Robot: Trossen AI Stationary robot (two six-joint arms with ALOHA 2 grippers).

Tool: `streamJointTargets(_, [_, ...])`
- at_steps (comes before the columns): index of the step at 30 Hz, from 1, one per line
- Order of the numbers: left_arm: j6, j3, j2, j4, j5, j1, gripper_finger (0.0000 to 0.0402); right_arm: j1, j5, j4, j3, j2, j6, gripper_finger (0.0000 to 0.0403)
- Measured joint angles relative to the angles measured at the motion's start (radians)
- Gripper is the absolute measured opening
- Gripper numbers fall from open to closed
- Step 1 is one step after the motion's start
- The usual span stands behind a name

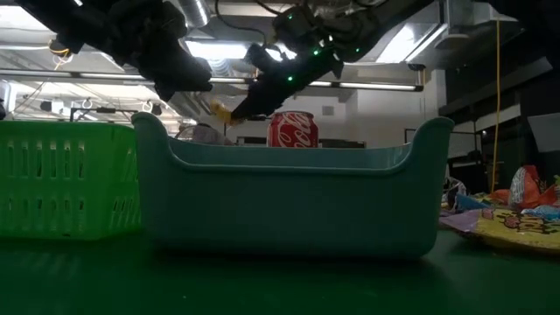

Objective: Sort candy
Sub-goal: Put the yellow candy into the red bin, then put the orange chocolate into the black bin

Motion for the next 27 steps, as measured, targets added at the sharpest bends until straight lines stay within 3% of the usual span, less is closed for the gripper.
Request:
streamJointTargets(8, [0.0,0.0,0.0,-0.001,-0.001,0.0,0.0124,0.0,0.021,-0.016,0.0,0.014,0.006,0.0158])
streamJointTargets(14, [0.0,0.0,0.0,-0.002,-0.001,0.0,0.0124,0.01,0.059,-0.077,0.006,-0.033,0.054,0.018])
streamJointTargets(23, [0.0,0.0,0.0,-0.003,-0.002,0.0,0.0124,0.045,0.058,-0.631,0.127,-0.203,0.065,0.0181])
streamJointTargets(27, [0.0,0.0,0.0,-0.003,-0.002,0.0,0.0124,0.059,0.057,-0.878,0.161,-0.268,0.178,0.0181])
